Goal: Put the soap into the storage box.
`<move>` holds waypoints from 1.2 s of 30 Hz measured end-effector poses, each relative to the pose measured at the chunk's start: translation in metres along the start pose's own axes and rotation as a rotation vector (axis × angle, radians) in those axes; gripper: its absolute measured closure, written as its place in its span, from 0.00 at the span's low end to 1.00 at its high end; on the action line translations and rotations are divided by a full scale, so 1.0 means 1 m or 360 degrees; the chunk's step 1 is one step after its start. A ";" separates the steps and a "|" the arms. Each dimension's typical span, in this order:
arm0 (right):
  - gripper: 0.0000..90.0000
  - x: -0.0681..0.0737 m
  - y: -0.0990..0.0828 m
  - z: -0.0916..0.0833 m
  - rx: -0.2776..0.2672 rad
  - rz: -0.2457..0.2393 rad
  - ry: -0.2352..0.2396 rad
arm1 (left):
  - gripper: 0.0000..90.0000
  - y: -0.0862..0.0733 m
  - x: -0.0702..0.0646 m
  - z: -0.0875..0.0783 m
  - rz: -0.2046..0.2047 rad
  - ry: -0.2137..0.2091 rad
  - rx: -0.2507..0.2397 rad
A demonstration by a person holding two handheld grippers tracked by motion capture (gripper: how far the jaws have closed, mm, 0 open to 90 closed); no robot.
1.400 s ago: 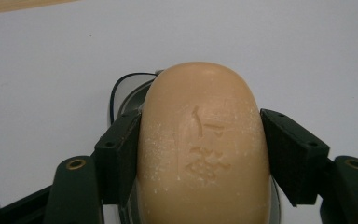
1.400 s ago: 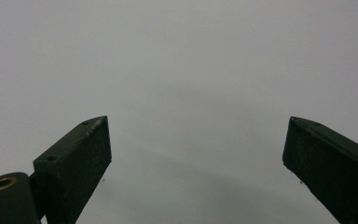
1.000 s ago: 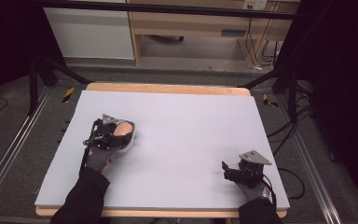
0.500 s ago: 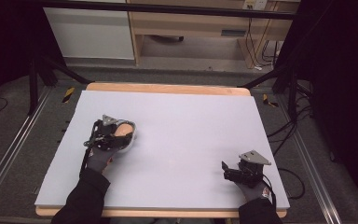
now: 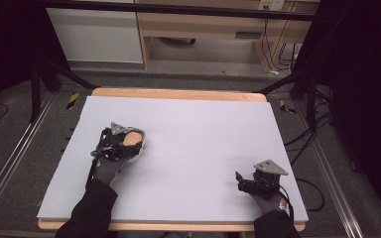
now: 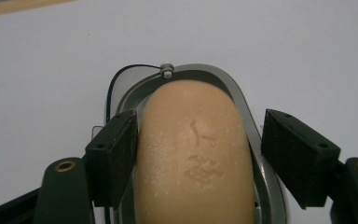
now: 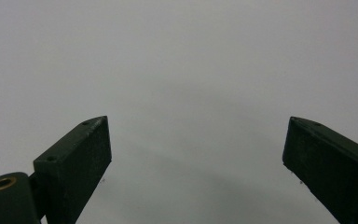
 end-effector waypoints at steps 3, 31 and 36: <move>0.09 0.000 0.000 -0.001 -0.0004 0.0003 -0.0002 | 0.29 0.000 -0.001 0.000 0.0009 -0.0007 0.0002; 0.08 -0.006 -0.003 0.000 0.0018 0.0025 -0.0041 | 0.27 -0.014 -0.006 -0.058 -0.0009 -0.0136 -0.0166; 0.08 -0.010 -0.004 0.000 0.0027 0.0035 -0.0054 | 0.27 -0.032 0.001 -0.071 -0.0002 -0.0107 -0.0186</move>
Point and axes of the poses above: each handheld gripper's, and its own axes: z roughly forward along the jaws, y roughly out of its top, x roughly to its left, the point moved 9 cm from there along z, roughly forward along the jaws, and after that the axes turned 4 degrees about -y, right-handed, at the moved point
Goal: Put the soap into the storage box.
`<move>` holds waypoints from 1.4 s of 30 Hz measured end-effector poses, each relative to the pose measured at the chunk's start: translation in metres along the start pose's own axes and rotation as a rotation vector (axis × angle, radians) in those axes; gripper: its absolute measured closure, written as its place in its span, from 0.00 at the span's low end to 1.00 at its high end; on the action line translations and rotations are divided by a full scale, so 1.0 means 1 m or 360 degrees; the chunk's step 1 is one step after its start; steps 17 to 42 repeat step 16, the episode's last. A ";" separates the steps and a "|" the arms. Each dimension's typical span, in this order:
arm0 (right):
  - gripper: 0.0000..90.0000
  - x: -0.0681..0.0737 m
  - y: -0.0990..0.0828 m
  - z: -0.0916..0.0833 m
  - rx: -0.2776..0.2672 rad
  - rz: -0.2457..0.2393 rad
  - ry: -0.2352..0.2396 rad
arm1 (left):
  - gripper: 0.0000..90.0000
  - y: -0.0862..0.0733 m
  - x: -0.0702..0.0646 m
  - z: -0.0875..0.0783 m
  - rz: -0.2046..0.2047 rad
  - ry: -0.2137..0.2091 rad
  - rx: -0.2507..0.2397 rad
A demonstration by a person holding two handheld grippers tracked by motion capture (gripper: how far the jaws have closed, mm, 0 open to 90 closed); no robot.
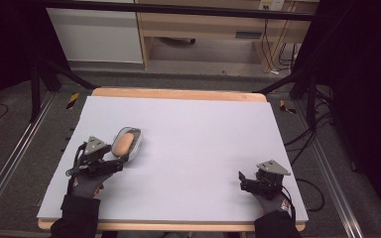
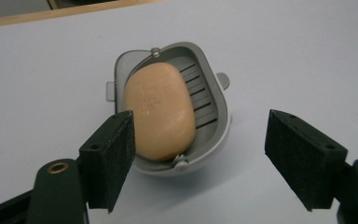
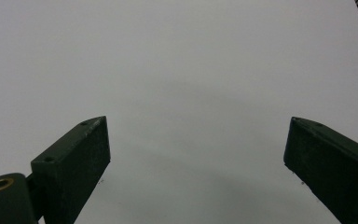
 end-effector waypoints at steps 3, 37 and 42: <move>0.08 -0.002 0.000 -0.001 -0.0001 0.0016 -0.0002 | 0.25 -0.008 0.004 -0.009 -0.0022 0.0006 -0.0016; 0.07 -0.007 -0.006 0.002 0.0033 0.0014 -0.0027 | 0.24 -0.058 0.020 -0.008 0.0000 0.0066 0.0129; 0.07 -0.007 -0.006 0.002 0.0033 0.0014 -0.0027 | 0.24 -0.058 0.020 -0.008 0.0000 0.0066 0.0129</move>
Point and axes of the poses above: each handheld gripper's, and its own axes: z roughly forward along the jaws, y roughly out of its top, x roughly to its left, the point moved 9 cm from there along z, roughly forward along the jaws, and after that the axes turned 4 degrees about -y, right-handed, at the moved point
